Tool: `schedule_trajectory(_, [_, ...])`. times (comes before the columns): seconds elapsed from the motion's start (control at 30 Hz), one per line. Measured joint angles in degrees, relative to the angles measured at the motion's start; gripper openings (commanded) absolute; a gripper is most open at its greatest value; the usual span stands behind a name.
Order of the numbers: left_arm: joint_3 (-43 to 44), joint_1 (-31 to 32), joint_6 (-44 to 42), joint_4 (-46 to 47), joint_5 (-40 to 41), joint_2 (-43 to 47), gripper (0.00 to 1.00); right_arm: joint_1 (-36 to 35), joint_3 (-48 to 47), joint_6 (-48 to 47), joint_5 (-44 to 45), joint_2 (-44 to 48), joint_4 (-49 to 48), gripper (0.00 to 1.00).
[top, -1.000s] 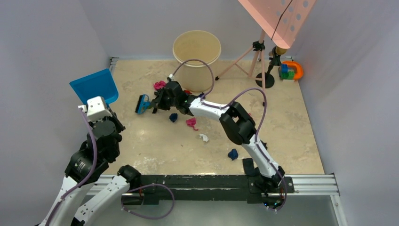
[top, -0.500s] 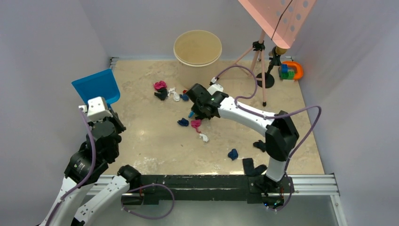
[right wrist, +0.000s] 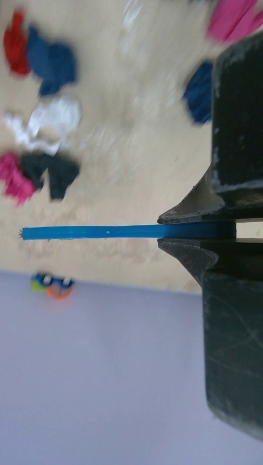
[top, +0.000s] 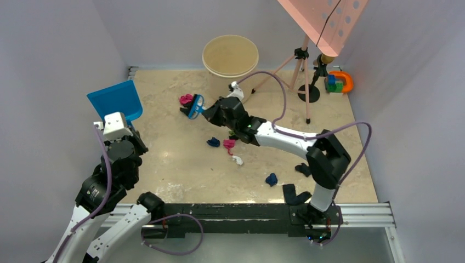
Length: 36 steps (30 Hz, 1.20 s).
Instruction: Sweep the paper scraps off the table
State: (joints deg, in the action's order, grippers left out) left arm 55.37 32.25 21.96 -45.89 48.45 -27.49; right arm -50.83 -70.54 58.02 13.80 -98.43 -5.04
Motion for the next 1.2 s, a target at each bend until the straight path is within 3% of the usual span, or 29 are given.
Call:
schedule_trajectory(0.2, [0.0,0.0,0.0,0.0,-0.3,0.0,0.00,-1.0,-11.4,4.1,-1.1,-12.6,-11.5,0.00])
schedule_trajectory(0.33, [0.0,0.0,0.0,0.0,-0.3,0.0,0.00,-2.4,-18.9,9.7,3.2,-21.3,-13.2,0.00])
schedule_trajectory(0.53, [0.0,0.0,0.0,0.0,-0.3,0.0,0.00,-4.5,-33.5,20.3,11.9,-33.3,-4.0,0.00])
schedule_trajectory(0.73, [0.0,0.0,0.1,0.0,-0.3,0.0,0.00,-4.6,-38.3,28.5,15.7,-37.9,5.4,0.00])
schedule_trajectory(0.97, [0.0,0.0,0.1,0.0,-0.1,0.2,0.00,-3.0,-36.9,37.4,16.3,-37.2,16.8,0.00])
schedule_trajectory(1.2, [0.0,0.0,0.5,0.0,-0.1,0.8,0.00,-2.6,-13.5,44.3,17.0,-16.0,25.2,0.00])
